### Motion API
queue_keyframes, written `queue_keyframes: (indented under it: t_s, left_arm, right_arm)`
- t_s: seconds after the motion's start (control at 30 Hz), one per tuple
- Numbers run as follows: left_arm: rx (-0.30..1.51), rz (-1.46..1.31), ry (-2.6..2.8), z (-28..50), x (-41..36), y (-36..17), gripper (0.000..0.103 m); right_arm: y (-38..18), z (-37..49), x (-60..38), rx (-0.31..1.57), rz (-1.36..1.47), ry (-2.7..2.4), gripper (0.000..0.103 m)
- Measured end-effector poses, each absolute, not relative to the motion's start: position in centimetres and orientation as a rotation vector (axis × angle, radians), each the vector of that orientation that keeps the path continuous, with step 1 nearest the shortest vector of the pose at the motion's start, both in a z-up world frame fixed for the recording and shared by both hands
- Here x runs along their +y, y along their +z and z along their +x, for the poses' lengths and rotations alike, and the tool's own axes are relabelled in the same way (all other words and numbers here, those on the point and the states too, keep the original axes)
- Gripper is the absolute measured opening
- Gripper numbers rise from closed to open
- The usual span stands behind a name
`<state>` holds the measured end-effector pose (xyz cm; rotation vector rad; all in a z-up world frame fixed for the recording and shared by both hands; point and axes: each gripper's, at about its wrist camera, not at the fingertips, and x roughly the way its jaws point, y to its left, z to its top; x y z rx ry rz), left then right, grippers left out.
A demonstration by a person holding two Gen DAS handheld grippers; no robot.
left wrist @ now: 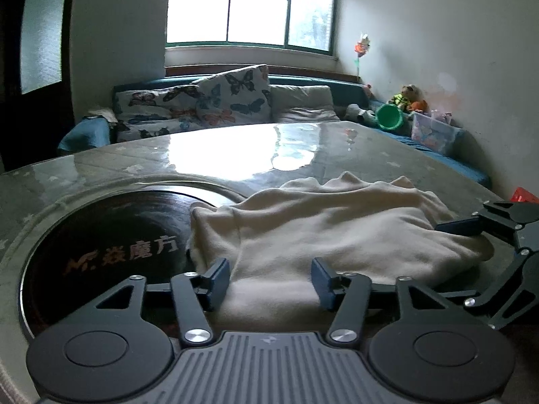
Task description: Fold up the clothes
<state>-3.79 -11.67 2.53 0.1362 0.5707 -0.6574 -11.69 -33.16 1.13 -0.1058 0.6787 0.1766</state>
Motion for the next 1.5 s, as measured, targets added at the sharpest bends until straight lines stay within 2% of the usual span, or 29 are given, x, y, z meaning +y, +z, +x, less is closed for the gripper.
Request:
queue_keyframes:
  t_s: [0.17,0.23,0.27,0.57,0.67,1.07,1.13,1.3,1.43,1.5]
  left_arm:
    - [0.558,0.11,-0.638,-4.0,-11.3,3.6,0.061]
    - [0.546,0.121,-0.622,-4.0,-11.5,4.0,0.07]
    - [0.548,0.125,-0.622,-3.9,-11.6,4.0,0.071]
    - [0.583,0.092,-0.59,-2.8,-11.7,2.8,0.075]
    - [0.576,0.052,-0.575,-2.6,-11.2,2.9,0.083]
    - [0.657,0.067,-0.593,-1.2,-10.8,2.7,0.081]
    - [0.66,0.069,-0.603,-1.2,-11.0,2.7,0.078]
    - [0.686,0.046,-0.622,-0.8,-11.0,2.6,0.073]
    - [0.693,0.041,-0.629,-0.9,-11.0,2.7,0.069]
    - [0.698,0.033,-0.625,-0.8,-10.9,2.7,0.069]
  right_arm:
    - [1.0,-11.6,-33.0,0.682,-0.119,0.174,0.103]
    - [1.0,-11.6,-33.0,0.683,-0.121,0.173,0.103]
    - [1.0,-11.6,-33.1,0.683,-0.121,0.174,0.103]
    - [1.1,-11.8,-33.4,0.683,-0.124,0.174,0.103]
    - [1.1,-11.8,-33.4,0.683,-0.125,0.175,0.103]
    - [4.7,-11.9,-38.4,0.578,0.047,0.085,0.103]
    - [4.7,-11.2,-39.2,0.592,0.039,0.042,0.103]
    - [3.5,-9.7,-41.7,0.658,0.129,-0.021,0.093]
    - [2.8,-9.6,-42.2,0.684,0.151,-0.029,0.092]
    - [2.5,-9.8,-42.1,0.693,0.149,-0.037,0.088]
